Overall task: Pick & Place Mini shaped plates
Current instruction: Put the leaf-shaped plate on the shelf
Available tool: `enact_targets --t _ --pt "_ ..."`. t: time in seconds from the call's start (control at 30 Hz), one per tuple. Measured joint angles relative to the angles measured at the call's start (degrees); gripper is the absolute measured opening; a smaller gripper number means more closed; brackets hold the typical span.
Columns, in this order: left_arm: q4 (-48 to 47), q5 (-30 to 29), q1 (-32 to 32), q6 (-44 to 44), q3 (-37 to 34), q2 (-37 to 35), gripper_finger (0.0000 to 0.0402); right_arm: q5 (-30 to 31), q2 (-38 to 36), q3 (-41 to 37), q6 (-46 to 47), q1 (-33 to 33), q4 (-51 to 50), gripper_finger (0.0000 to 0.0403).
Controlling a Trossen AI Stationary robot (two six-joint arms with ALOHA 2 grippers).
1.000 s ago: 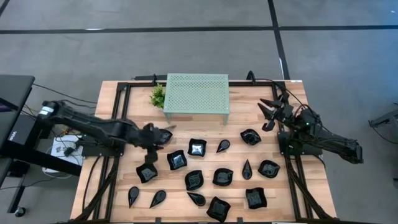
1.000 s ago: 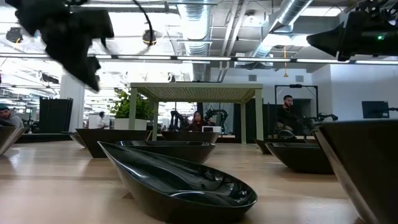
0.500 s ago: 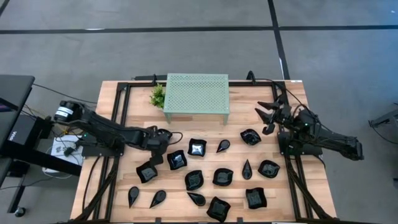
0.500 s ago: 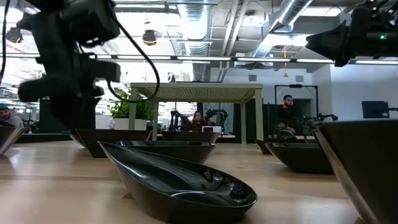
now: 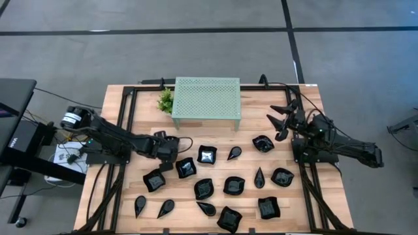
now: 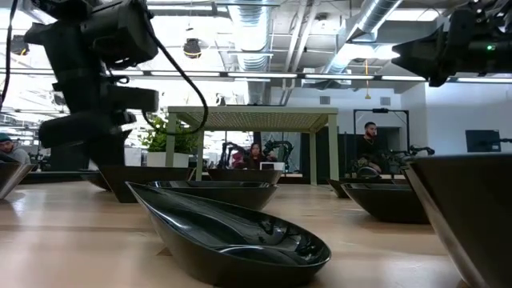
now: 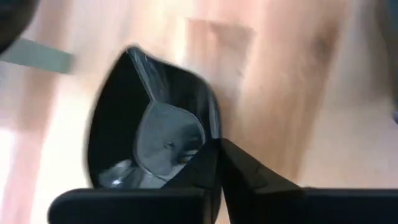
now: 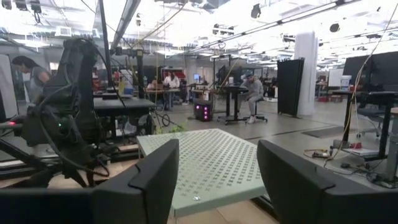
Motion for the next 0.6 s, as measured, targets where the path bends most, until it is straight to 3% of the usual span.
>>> enact_targets --t 0.3,0.47,0.6 --pt "0.67 -0.52 -3.97 0.19 12.0 -7.97 0.0005 0.01 0.0 0.0 2.37 0.0 1.2 0.0188" --pt "0.52 -1.63 -5.28 14.44 18.27 -10.44 0.0006 0.0 0.0 0.02 2.37 -0.11 2.09 0.0176" --pt "0.58 -7.49 0.03 28.52 19.57 -12.3 0.0006 0.0 0.0 0.02 2.37 -0.11 2.07 0.0169"
